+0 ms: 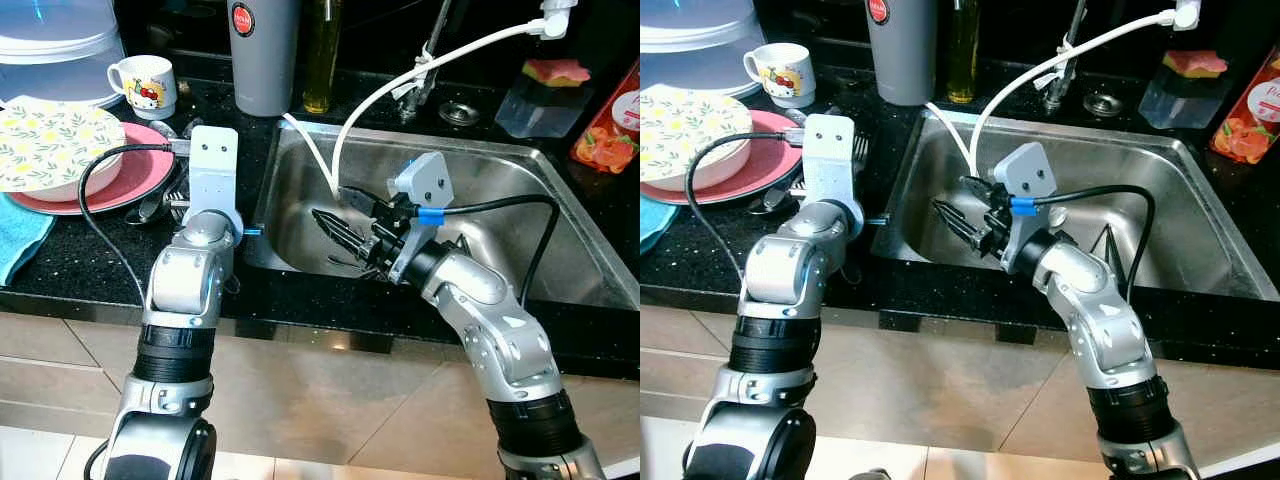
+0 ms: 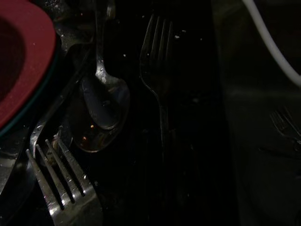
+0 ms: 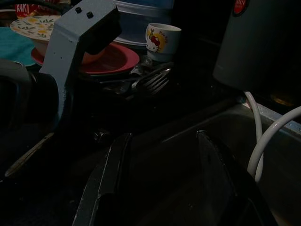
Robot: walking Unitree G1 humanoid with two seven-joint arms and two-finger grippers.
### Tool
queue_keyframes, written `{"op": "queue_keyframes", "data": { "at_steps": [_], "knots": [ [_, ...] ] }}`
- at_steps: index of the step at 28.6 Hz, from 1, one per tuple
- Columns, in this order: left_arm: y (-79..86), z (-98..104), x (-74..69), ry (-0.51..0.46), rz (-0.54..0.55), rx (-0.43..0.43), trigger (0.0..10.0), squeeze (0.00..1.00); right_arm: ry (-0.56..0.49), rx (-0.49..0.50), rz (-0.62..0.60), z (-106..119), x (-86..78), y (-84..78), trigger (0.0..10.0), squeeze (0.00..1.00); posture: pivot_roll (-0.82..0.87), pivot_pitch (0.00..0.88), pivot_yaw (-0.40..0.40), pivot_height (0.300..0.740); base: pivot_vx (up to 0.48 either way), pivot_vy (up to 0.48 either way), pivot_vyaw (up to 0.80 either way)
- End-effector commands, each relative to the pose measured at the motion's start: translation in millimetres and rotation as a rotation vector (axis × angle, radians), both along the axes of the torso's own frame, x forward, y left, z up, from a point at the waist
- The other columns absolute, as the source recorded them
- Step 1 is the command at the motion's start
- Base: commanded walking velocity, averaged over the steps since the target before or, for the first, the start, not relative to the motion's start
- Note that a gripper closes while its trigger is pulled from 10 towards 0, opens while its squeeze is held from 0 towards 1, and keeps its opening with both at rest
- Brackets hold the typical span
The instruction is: Kitchen organization
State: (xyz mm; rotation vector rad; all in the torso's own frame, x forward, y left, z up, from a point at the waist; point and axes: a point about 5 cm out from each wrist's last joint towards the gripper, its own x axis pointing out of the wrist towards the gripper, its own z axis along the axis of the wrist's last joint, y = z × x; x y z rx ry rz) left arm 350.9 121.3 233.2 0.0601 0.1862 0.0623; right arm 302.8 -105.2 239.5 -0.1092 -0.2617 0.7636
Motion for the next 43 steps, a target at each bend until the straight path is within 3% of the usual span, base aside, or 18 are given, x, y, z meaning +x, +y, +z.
{"op": "queue_keyframes", "data": {
  "at_steps": [1,2,3,7,14,18,21,23,24,25,28,34,36,37,38,39,42,43],
  "knots": [
    [-6.8,0,-0.2,-0.020,-0.040,-0.012,0.0,0.00,-0.017,-0.003,-0.001,3,-2.1,0.8,10.0,0.00,0.23,0.062,-0.048,0.740,0.000,0.000,0.00],
    [-8.9,6,-0.3,-0.060,-0.061,-0.017,1.2,0.00,-0.017,-0.002,-0.001,3,-2.1,0.8,10.0,0.00,0.23,0.062,-0.048,0.740,0.000,0.000,0.00],
    [-11.9,15,-0.6,-0.119,-0.090,-0.018,10.0,0.00,-0.016,-0.002,-0.003,3,-2.0,0.7,10.0,0.00,0.23,0.063,-0.048,0.740,0.000,0.000,0.00],
    [-18.9,44,-5.3,-0.304,-0.141,0.011,10.0,0.00,-0.017,0.002,-0.010,3,-1.3,0.1,10.0,0.00,0.23,0.066,-0.047,0.740,0.000,0.000,0.00],
    [-27.5,58,-11.5,-0.400,-0.209,0.053,10.0,0.00,-0.019,0.009,-0.024,4,0.0,-1.4,10.0,0.00,0.23,0.066,-0.047,0.740,0.000,0.000,0.00],
    [-33.7,41,-4.8,-0.282,-0.285,0.060,10.0,0.00,-0.026,0.019,-0.055,6,2.7,-4.3,10.0,0.00,0.23,0.066,-0.052,0.740,0.000,0.000,0.00],
    [-37.7,34,-0.7,-0.258,-0.346,0.114,10.0,0.00,-0.028,0.024,-0.090,7,6.2,-7.3,10.0,0.00,0.23,0.068,-0.052,0.740,0.000,0.000,0.00],
    [-43.4,30,2.3,-0.237,-0.433,0.143,10.0,0.00,-0.018,0.018,-0.155,7,12.7,-13.1,10.0,0.00,0.22,0.069,-0.055,0.740,0.000,0.000,0.00],
    [-43.4,30,2.3,-0.237,-0.433,0.143,10.0,0.00,-0.018,0.018,-0.155,7,12.7,-13.1,10.0,0.00,0.22,0.069,-0.055,0.740,0.000,0.000,0.00],
    [-44.9,28,8.9,-0.204,-0.450,0.143,10.0,0.00,0.001,0.023,-0.230,6,19.6,-22.0,10.0,0.00,0.22,0.072,-0.054,0.740,0.000,0.000,0.00],
    [-47.0,21,23.5,-0.122,-0.448,0.109,10.0,0.00,0.039,0.038,-0.381,4,30.2,-41.0,10.0,0.00,0.21,0.073,-0.054,0.740,0.000,0.000,0.00],
    [-60.7,15,32.0,-0.056,-0.516,0.055,10.0,0.00,0.081,0.052,-0.533,1,37.0,-60.5,10.0,0.00,0.19,0.080,-0.048,0.740,0.000,0.000,0.00],
    [-72.2,7,34.7,-0.014,-0.575,0.011,10.0,0.00,0.111,0.067,-0.622,-3,40.0,-71.5,10.0,0.00,0.18,0.082,-0.044,0.740,0.000,0.000,0.00],
    [-78.5,1,34.5,0.014,-0.613,-0.013,10.0,0.36,0.120,0.075,-0.656,-4,40.6,-75.6,10.0,0.00,0.18,0.082,-0.044,0.740,0.000,0.000,0.00],
    [-78.5,1,34.5,0.014,-0.613,-0.013,10.0,0.36,0.120,0.075,-0.656,-4,40.6,-75.6,10.0,0.00,0.18,0.082,-0.044,0.740,0.000,0.000,0.00],
    [-83.6,-3,33.7,0.033,-0.648,-0.035,10.0,1.00,0.124,0.080,-0.674,-5,40.8,-77.6,10.0,0.00,0.17,0.085,-0.040,0.740,0.000,0.000,0.00],
    [-88.9,-7,33.9,0.049,-0.690,-0.056,10.0,1.00,0.124,0.087,-0.689,-5,41.3,-78.1,10.0,0.00,0.17,0.087,-0.037,0.740,0.000,0.000,0.00],
    [-89.7,-3,35.0,0.008,-0.693,-0.051,10.0,1.00,0.123,0.092,-0.692,-5,41.2,-77.7,10.0,0.00,0.17,0.088,-0.037,0.740,0.000,0.000,0.00]
  ]
}}
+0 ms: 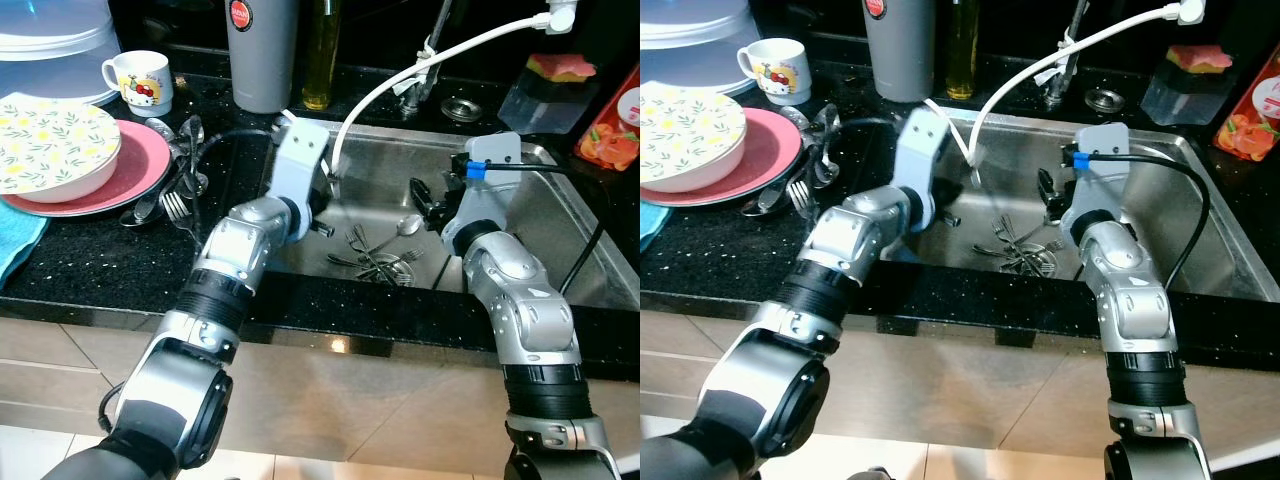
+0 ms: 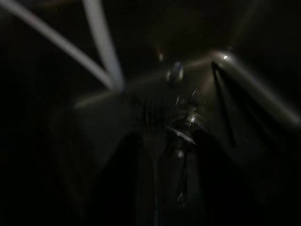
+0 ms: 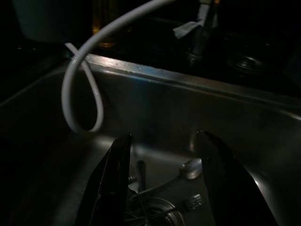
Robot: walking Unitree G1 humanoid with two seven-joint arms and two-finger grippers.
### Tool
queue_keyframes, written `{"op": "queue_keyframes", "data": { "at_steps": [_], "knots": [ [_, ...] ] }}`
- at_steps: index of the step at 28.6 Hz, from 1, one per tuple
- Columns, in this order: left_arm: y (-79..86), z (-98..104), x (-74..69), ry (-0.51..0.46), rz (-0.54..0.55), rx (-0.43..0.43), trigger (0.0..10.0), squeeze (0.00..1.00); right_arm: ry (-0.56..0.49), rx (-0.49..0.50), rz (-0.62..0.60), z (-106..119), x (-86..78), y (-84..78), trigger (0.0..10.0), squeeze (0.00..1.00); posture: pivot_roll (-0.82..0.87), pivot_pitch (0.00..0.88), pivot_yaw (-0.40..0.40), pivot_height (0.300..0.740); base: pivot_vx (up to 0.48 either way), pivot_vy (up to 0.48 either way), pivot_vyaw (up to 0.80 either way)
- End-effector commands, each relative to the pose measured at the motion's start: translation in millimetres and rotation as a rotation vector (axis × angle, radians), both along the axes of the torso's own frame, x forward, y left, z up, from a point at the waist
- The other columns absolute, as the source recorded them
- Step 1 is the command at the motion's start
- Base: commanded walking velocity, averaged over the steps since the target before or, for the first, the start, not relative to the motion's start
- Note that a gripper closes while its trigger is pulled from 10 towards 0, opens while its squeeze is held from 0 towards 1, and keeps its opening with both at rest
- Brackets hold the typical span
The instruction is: Kitchen organization
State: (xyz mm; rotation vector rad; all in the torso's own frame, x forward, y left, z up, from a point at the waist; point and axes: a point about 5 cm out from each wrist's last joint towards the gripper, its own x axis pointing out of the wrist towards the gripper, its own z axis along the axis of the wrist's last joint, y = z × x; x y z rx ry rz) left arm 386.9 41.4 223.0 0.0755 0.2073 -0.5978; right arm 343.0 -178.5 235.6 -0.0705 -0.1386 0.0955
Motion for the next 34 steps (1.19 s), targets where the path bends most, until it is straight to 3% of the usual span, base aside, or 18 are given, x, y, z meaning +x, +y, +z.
{"op": "queue_keyframes", "data": {
  "at_steps": [1,3,4,5,6,11,15,19,25,26,33,34],
  "knots": [
    [-10.3,14,-0.6,-0.092,-0.039,-0.027,10.0,1.00,0.009,0.015,-0.028,-1,0.8,-4.1,10.0,0.00,0.17,0.088,-0.037,0.740,0.000,0.000,0.00],
    [-7.1,33,-0.7,-0.252,0.001,0.004,10.0,1.00,0.006,0.021,-0.034,-1,0.6,-3.5,10.0,0.00,0.18,0.090,-0.040,0.740,0.000,0.000,0.00],
    [-4.8,39,-1.7,-0.309,0.022,0.033,10.0,0.79,0.005,0.022,-0.034,-1,0.7,-3.0,10.0,0.00,0.18,0.090,-0.040,0.740,0.000,0.000,0.00],
    [-4.8,39,-1.7,-0.309,0.022,0.033,10.0,0.79,0.005,0.022,-0.034,-1,0.7,-3.0,10.0,0.00,0.18,0.090,-0.040,0.740,0.000,0.000,0.00],
    [-2.4,44,-2.2,-0.347,0.046,0.062,10.0,0.00,0.005,0.023,-0.035,-1,0.9,-2.4,10.0,0.00,0.18,0.090,-0.041,0.740,0.000,0.000,0.00],
    [21.2,63,-6.4,-0.326,0.421,0.185,10.0,0.00,0.001,0.033,-0.026,0,3.3,2.6,10.0,0.00,0.19,0.087,-0.046,0.740,0.000,0.000,0.00],
    [29.4,75,-18.1,-0.383,0.420,0.083,10.0,0.00,0.001,0.037,-0.013,-1,4.2,6.2,10.0,0.00,0.20,0.077,-0.053,0.740,0.000,0.000,0.00],
    [35.7,76,-22.1,-0.422,0.445,0.075,10.0,0.00,0.001,0.038,-0.006,-1,4.7,8.3,10.0,0.00,0.20,0.075,-0.054,0.740,0.000,0.000,0.00],
    [48.6,57,-14.9,-0.279,0.527,0.104,10.0,0.00,0.000,0.039,0.010,-1,5.5,12.8,10.0,0.00,0.21,0.064,-0.057,0.740,0.000,0.000,0.00],
    [52.8,51,-12.6,-0.216,0.561,0.087,10.0,0.00,0.001,0.039,0.014,-1,5.7,14.0,10.0,0.00,0.21,0.064,-0.057,0.740,0.000,0.000,0.00],
    [61.7,39,-9.3,-0.122,0.620,0.096,10.0,0.00,0.001,0.038,0.019,-1,5.8,15.7,10.0,0.00,0.20,0.058,-0.057,0.740,0.000,0.000,0.00],
    [66.7,34,-10.2,-0.075,0.648,0.108,10.0,1.00,0.003,0.038,0.022,-2,5.8,16.2,10.0,0.00,0.20,0.058,-0.059,0.740,0.000,0.000,0.00]
  ]
}}
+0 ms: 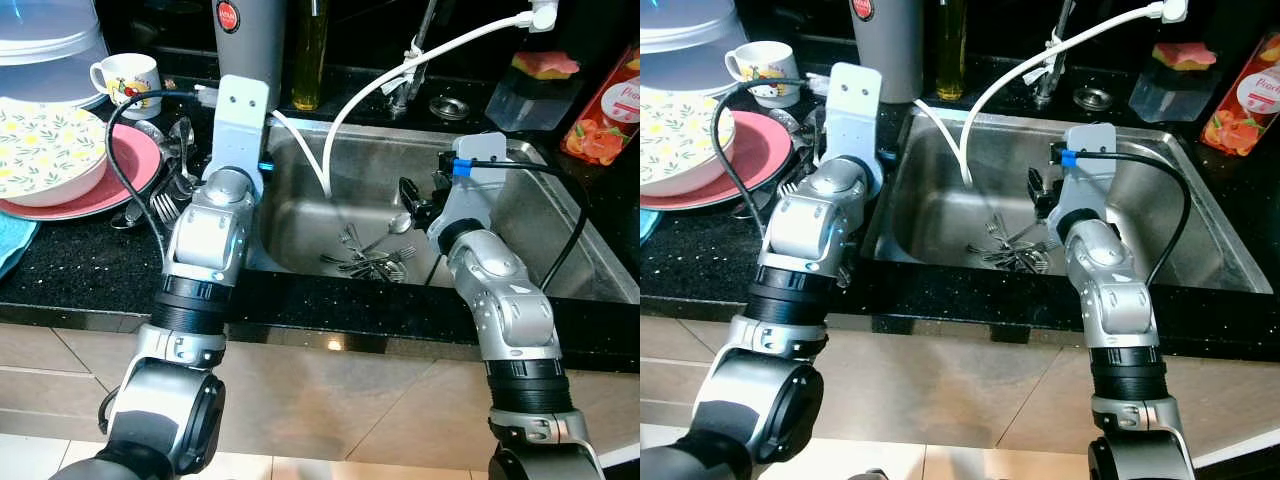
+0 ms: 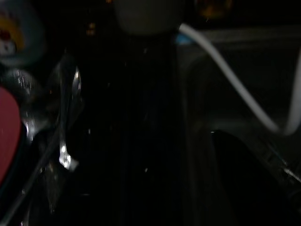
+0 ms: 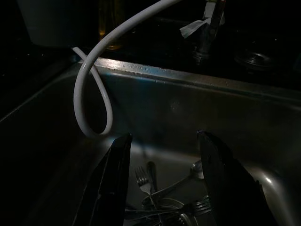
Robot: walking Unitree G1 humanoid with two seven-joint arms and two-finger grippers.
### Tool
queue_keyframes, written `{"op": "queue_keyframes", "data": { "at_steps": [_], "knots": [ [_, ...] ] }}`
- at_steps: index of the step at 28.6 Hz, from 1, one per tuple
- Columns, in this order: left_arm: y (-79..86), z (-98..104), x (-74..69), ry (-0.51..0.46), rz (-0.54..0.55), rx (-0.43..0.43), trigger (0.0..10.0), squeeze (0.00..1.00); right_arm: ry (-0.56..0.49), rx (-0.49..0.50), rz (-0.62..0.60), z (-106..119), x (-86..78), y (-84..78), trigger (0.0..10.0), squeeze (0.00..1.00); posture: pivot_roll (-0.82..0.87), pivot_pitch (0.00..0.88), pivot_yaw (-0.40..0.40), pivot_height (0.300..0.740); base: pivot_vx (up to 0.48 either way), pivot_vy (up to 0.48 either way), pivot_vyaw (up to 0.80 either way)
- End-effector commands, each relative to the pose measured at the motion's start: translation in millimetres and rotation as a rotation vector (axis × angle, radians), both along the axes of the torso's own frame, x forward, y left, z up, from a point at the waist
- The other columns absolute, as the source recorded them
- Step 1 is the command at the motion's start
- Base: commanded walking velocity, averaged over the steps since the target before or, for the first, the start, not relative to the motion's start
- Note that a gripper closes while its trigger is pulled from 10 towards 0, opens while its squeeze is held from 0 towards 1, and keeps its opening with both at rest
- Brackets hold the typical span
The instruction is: Kitchen organization
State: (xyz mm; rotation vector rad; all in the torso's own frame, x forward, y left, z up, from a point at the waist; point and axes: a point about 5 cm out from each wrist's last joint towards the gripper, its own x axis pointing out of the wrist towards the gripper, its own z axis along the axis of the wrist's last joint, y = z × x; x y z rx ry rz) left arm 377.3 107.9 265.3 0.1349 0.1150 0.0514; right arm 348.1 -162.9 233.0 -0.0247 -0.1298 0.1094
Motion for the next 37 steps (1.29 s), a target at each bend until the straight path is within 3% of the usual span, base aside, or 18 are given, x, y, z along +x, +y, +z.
{"op": "queue_keyframes", "data": {
  "at_steps": [1,3,4,5,6,12,13,18,19,20,21,22,23,32,37],
  "knots": [
    [0.2,-9,-0.6,0.062,0.015,-0.008,10.0,1.00,-0.009,-0.006,0.005,1,0.7,0.6,10.0,0.00,0.20,0.058,-0.059,0.740,0.000,0.000,0.00],
    [1.9,-11,-1.2,0.079,0.027,-0.018,10.0,1.00,-0.008,-0.006,0.006,1,0.8,0.7,10.0,0.00,0.20,0.058,-0.059,0.740,0.000,0.000,0.00],
    [3.0,-12,-0.9,0.089,0.035,-0.029,10.0,0.31,-0.009,-0.005,0.006,1,1.0,1.0,10.0,0.00,0.20,0.063,-0.060,0.740,0.000,0.000,0.00],
    [3.0,-12,-0.9,0.089,0.035,-0.029,10.0,0.31,-0.009,-0.005,0.006,1,1.0,1.0,10.0,0.00,0.20,0.063,-0.060,0.740,0.000,0.000,0.00],
    [4.9,-15,-0.3,0.113,0.046,-0.063,10.0,0.00,-0.009,-0.005,0.007,1,1.2,1.2,10.0,0.00,0.20,0.063,-0.060,0.740,0.000,0.000,0.00],
    [8.1,-24,3.1,0.200,0.049,-0.161,9.3,0.00,-0.010,-0.003,0.006,1,1.2,1.4,10.0,0.00,0.20,0.068,-0.059,0.740,0.000,0.000,0.00],
    [8.4,-25,3.8,0.211,0.047,-0.170,8.5,0.00,-0.010,-0.002,0.005,1,1.1,1.3,10.0,0.00,0.20,0.071,-0.057,0.740,0.000,0.000,0.00],
    [9.2,-28,4.3,0.244,0.049,-0.200,8.4,0.00,-0.008,-0.001,0.000,0,0.3,0.1,10.0,0.00,0.20,0.075,-0.055,0.740,0.000,0.000,0.00],
    [9.5,-28,4.4,0.248,0.052,-0.204,6.3,0.00,-0.008,0.000,-0.001,0,0.3,0.0,10.0,0.00,0.20,0.076,-0.055,0.740,0.000,0.000,0.00],
    [9.6,-29,4.6,0.253,0.053,-0.210,6.3,0.00,-0.009,0.001,-0.001,0,0.3,-0.1,10.0,0.00,0.20,0.076,-0.055,0.740,0.000,0.000,0.00],
    [9.8,-31,4.6,0.270,0.056,-0.226,3.5,0.00,-0.009,0.001,-0.002,0,0.3,-0.2,10.0,0.00,0.20,0.076,-0.055,0.740,0.000,0.000,0.00],
    [9.9,-33,4.6,0.282,0.058,-0.236,3.5,0.00,-0.009,0.001,-0.002,0,0.2,-0.2,10.0,0.00,0.20,0.076,-0.055,0.740,0.000,0.000,0.00],
    [10.6,-34,4.7,0.290,0.060,-0.240,0.0,0.00,-0.009,0.002,-0.002,0,0.3,-0.1,10.0,0.00,0.20,0.078,-0.054,0.740,0.000,0.000,0.00],
    [12.5,-41,5.2,0.329,0.075,-0.249,0.0,0.00,-0.011,0.006,-0.006,0,0.6,-0.4,10.0,0.00,0.20,0.080,-0.053,0.740,0.000,0.000,0.00],
    [11.5,-37,6.1,0.304,0.070,-0.226,0.0,0.00,-0.012,0.006,-0.008,0,0.5,-1.0,10.0,0.00,0.20,0.081,-0.054,0.740,0.000,0.000,0.00]
  ]
}}
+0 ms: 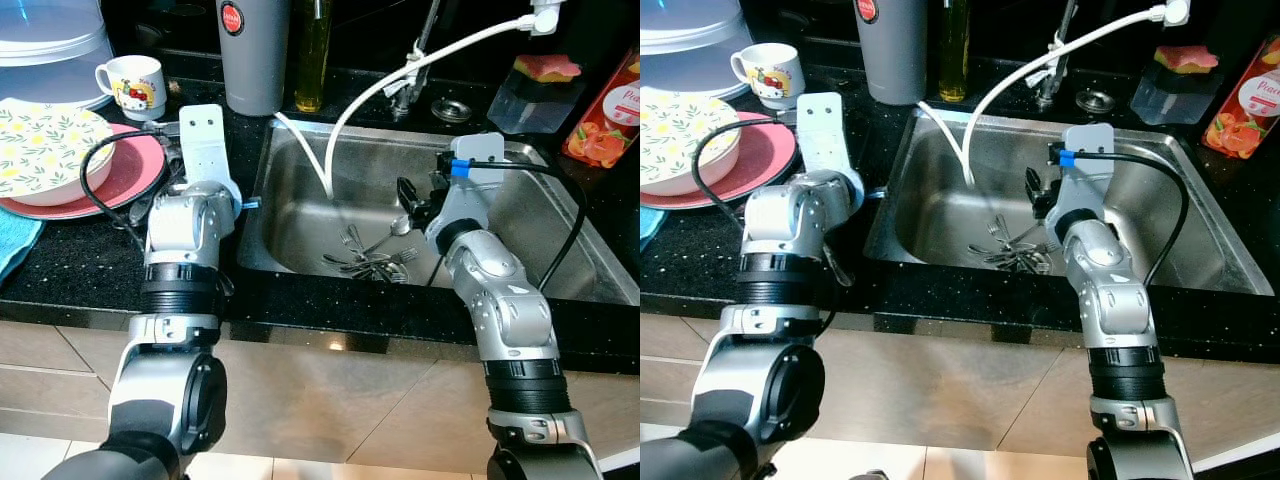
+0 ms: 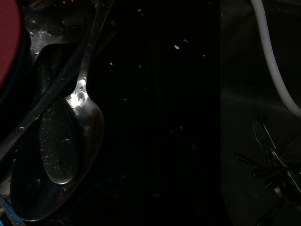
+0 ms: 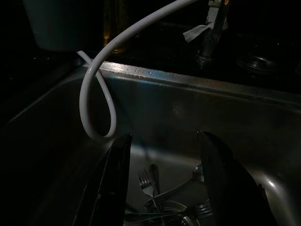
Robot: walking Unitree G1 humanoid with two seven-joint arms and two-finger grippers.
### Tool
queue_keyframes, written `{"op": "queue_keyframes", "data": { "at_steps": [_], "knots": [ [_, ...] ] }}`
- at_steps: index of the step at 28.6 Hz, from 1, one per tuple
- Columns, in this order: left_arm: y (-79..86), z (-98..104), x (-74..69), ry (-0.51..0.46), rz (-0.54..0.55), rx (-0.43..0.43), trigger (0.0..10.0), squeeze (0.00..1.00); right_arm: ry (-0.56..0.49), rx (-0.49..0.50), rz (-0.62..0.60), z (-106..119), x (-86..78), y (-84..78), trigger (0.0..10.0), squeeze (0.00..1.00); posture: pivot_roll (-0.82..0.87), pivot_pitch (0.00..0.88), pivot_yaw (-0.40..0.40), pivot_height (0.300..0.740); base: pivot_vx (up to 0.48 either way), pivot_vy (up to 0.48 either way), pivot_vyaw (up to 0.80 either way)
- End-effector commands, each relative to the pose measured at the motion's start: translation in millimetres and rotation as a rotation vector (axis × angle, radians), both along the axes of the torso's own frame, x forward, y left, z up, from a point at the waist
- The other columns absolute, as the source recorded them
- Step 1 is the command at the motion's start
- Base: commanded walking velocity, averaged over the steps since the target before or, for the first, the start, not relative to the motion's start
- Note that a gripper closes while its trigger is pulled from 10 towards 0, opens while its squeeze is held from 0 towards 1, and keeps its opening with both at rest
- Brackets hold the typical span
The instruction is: Kitchen organization
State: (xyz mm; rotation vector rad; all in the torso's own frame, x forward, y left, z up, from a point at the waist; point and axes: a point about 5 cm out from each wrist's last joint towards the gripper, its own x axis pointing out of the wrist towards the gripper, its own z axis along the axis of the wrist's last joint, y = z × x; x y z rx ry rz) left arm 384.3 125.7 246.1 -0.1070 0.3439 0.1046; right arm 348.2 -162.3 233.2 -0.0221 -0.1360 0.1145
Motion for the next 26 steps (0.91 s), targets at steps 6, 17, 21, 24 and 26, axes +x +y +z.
{"op": "queue_keyframes", "data": {
  "at_steps": [6,17,21,24,26],
  "knots": [
    [-12.7,8,-0.4,-0.089,-0.055,0.160,10.0,0.00,-0.007,0.005,-0.014,0,0.4,-1.9,10.0,0.00,0.20,0.081,-0.055,0.740,0.000,0.000,0.00],
    [-35.2,62,-10.8,-0.435,-0.155,0.300,10.0,0.00,-0.009,0.005,-0.016,1,0.7,-2.0,10.0,0.00,0.21,0.080,-0.057,0.740,0.000,0.000,0.00],
    [-47.9,59,-15.7,-0.433,-0.304,0.177,10.0,0.00,-0.014,0.006,-0.021,2,1.0,-2.8,10.0,0.00,0.21,0.079,-0.057,0.740,0.000,0.000,0.00],
    [-59.7,47,-14.5,-0.389,-0.448,0.197,10.0,0.00,-0.023,0.000,-0.033,4,1.3,-6.8,10.0,0.00,0.21,0.079,-0.061,0.740,0.000,0.000,0.00],
    [-64.2,44,-13.6,-0.383,-0.489,0.243,10.0,0.00,-0.030,-0.003,-0.048,6,1.8,-11.1,10.0,0.00,0.21,0.079,-0.061,0.740,0.000,0.000,0.00]
  ]
}}
